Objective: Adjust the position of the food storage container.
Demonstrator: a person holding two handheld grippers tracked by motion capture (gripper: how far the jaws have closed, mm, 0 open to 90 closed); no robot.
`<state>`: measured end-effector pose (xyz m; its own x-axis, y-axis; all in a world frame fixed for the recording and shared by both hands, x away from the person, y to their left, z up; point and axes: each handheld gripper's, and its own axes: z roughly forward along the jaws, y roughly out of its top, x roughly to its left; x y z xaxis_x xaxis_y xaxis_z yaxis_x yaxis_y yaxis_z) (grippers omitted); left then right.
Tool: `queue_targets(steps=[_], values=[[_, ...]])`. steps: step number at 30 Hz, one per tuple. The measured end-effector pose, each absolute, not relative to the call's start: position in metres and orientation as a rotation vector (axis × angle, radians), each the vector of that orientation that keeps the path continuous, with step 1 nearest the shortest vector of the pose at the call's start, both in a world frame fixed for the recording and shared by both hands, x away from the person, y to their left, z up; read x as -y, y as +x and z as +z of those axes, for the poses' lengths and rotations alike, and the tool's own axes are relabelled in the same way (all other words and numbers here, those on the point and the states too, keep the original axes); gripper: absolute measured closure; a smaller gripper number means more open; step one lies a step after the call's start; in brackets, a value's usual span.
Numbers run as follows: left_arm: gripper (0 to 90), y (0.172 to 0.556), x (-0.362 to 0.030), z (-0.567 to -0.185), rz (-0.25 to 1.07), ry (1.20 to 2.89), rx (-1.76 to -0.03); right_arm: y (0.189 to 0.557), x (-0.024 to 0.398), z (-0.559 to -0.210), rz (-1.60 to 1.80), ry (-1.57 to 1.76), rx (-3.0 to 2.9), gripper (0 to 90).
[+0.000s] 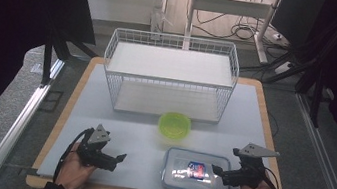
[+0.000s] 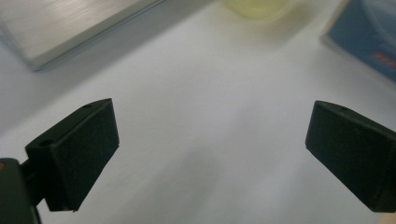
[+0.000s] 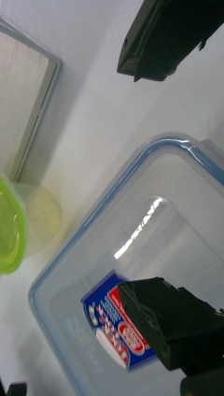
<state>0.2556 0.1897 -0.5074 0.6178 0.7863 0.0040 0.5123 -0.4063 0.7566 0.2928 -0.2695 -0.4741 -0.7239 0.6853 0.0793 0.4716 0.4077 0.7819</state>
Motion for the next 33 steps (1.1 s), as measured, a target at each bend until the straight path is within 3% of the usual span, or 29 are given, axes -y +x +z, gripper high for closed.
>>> queue_targets(steps=[14, 23, 26, 33], values=[[3.2, 0.240, -0.181, -0.510, 0.616, 2.106, -0.882, 0.294, 0.268, -0.476, 1.186, 1.024, -2.420, 0.0], [3.9, 0.239, -0.185, -0.511, 0.544, 2.066, -0.921, 0.297, 0.264, -0.472, 1.189, 1.097, -2.422, 0.8], [4.0, 0.237, -0.183, -0.512, 0.544, 2.083, -0.901, 0.298, 0.261, -0.469, 1.177, 1.096, -2.417, 4.4], [2.8, 0.234, -0.180, -0.508, 0.547, 2.068, -0.852, 0.304, 0.245, -0.453, 1.192, 0.976, -2.415, 24.2]])
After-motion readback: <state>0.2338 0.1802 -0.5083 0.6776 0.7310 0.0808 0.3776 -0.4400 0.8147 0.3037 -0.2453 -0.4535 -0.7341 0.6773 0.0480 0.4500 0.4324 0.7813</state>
